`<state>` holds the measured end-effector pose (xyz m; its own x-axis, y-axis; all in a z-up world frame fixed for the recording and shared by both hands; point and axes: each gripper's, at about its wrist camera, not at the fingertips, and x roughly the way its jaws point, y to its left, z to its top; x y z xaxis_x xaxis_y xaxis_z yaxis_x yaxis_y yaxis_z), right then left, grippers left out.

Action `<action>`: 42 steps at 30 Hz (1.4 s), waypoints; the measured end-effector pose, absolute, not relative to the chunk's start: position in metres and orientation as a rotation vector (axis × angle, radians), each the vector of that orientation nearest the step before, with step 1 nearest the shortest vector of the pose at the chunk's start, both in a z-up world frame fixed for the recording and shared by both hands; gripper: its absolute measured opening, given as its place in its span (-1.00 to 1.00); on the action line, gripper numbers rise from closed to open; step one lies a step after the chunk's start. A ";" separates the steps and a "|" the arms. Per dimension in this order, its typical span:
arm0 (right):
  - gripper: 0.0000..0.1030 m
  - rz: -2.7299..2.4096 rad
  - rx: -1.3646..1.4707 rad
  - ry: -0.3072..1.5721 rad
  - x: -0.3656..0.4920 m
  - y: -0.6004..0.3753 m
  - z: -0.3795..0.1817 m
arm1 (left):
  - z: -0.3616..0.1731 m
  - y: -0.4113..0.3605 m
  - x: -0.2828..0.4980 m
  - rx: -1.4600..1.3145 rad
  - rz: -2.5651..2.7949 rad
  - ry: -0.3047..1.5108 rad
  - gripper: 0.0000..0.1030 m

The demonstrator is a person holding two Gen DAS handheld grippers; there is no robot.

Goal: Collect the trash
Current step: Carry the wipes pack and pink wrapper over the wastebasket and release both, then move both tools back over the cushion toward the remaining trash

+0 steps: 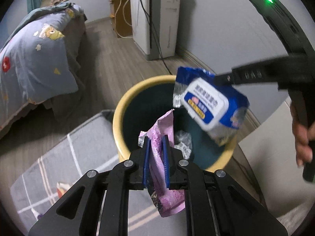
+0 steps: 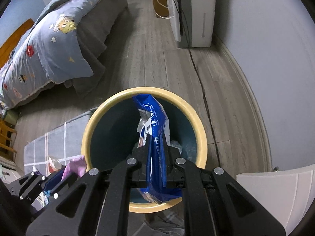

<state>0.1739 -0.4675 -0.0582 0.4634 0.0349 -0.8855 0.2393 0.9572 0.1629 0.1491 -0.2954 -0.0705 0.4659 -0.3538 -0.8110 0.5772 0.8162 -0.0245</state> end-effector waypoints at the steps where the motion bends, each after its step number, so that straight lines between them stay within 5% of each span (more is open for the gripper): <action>1: -0.85 -0.124 0.286 1.085 0.174 -0.468 -0.059 | -0.070 -0.297 0.153 0.265 -0.578 0.921 -0.76; 12: -0.85 -0.109 0.306 1.071 0.180 -0.465 -0.071 | -0.077 -0.301 0.177 0.258 -0.546 0.906 -0.51; 14: -0.85 -0.113 0.303 1.083 0.182 -0.466 -0.076 | -0.080 -0.299 0.178 0.251 -0.542 0.907 -0.27; 24: -0.80 -0.080 0.343 1.099 0.197 -0.456 -0.102 | -0.086 -0.283 0.179 0.269 -0.527 0.897 0.18; 28: -0.26 -0.083 0.374 1.099 0.199 -0.456 -0.103 | -0.085 -0.274 0.179 0.275 -0.502 0.881 0.40; 31: -0.02 -0.106 0.357 1.099 0.198 -0.457 -0.101 | -0.084 -0.267 0.180 0.262 -0.486 0.881 0.48; 35: 0.70 -0.154 0.305 1.095 0.192 -0.461 -0.093 | -0.080 -0.258 0.176 0.252 -0.460 0.873 0.68; 37: 0.89 -0.178 0.291 1.077 0.187 -0.465 -0.085 | -0.075 -0.252 0.170 0.256 -0.432 0.856 0.77; 42: 0.89 -0.199 0.272 1.062 0.173 -0.466 -0.068 | -0.054 -0.230 0.154 0.249 -0.375 0.824 0.84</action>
<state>0.1729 -0.4663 -0.0679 0.4739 -0.0300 -0.8801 0.2900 0.9490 0.1238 0.1537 -0.2300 -0.0540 0.6191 -0.2272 -0.7518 0.4179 0.9058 0.0704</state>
